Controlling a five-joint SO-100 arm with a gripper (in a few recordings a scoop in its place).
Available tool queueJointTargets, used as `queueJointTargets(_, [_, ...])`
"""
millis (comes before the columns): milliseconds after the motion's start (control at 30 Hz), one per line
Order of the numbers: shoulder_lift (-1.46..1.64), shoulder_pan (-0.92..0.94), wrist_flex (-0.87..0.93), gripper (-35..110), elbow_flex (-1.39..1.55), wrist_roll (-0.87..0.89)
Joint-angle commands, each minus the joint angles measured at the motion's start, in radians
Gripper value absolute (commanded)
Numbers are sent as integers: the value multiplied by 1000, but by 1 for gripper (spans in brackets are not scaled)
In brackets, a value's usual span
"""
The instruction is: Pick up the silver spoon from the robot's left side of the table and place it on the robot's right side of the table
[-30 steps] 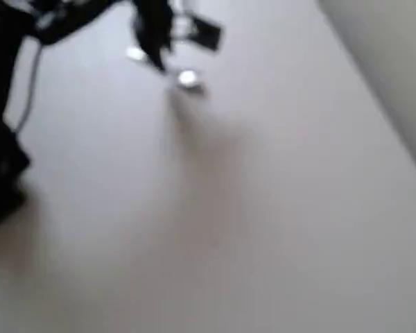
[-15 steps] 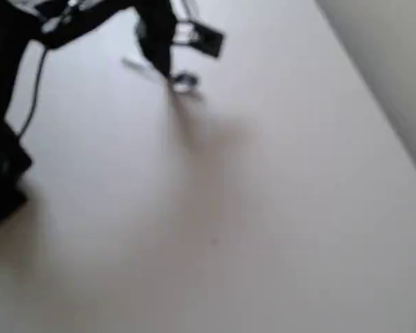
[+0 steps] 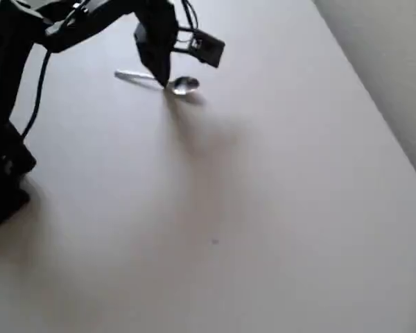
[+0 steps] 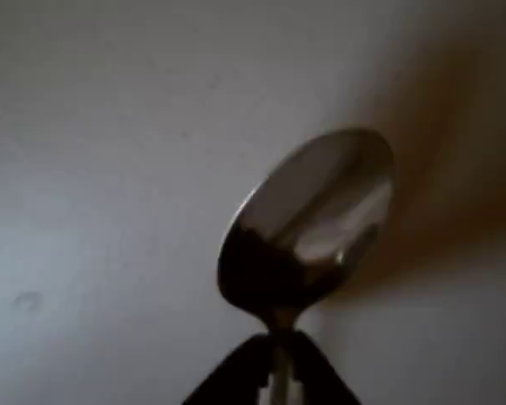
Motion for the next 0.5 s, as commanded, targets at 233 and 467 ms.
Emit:
queueJointTargets(233, [258, 66, 118, -2, -11, -44])
queueJointTargets(467, [282, 212, 201, -2, -2, -146])
